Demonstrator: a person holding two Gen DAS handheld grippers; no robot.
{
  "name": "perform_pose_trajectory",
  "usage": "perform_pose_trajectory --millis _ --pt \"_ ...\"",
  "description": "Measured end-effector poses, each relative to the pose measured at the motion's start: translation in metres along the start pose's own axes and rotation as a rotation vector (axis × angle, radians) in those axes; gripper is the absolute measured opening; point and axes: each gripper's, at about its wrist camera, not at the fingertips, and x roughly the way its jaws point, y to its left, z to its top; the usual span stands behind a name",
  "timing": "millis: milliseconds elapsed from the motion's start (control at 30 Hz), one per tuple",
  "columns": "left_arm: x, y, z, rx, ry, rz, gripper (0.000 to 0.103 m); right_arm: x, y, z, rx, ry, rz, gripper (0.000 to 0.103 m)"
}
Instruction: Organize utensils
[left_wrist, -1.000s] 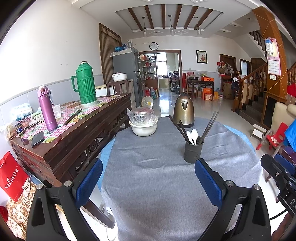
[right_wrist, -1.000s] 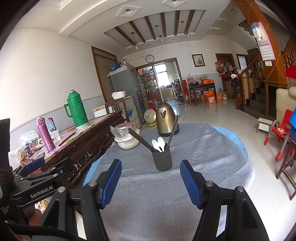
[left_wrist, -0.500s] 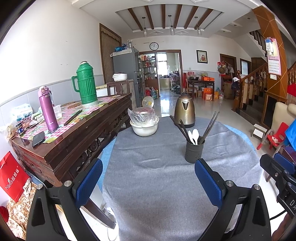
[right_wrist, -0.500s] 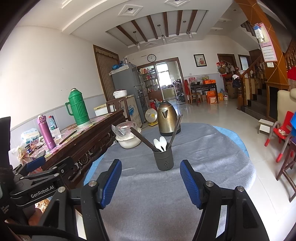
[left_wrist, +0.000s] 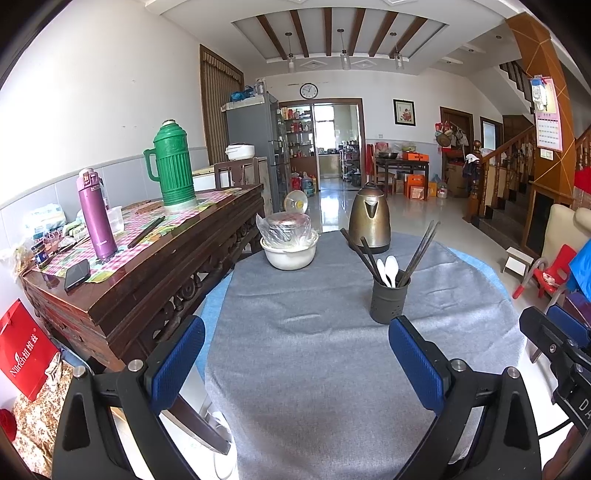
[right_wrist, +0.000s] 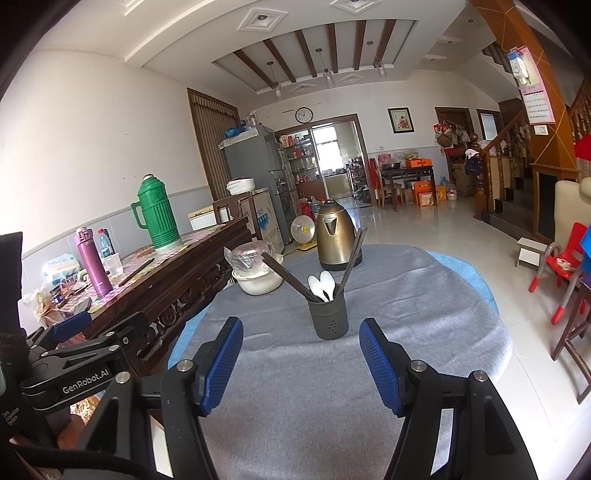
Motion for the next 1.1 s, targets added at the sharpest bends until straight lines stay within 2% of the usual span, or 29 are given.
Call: perform_pose_trajectory --millis 833,1000,1100 --pt "0.009 0.002 0.0 0.011 0.012 0.012 0.1 0.009 0.003 0.007 -0.015 0.006 0.015 0.069" --pt "0.025 0.001 0.004 0.009 0.016 0.001 0.1 0.024 -0.001 0.016 -0.024 0.004 0.013 0.069" --pt "0.054 -0.004 0.001 0.006 0.074 -0.053 0.1 0.045 -0.013 0.016 -0.032 0.026 -0.02 0.07"
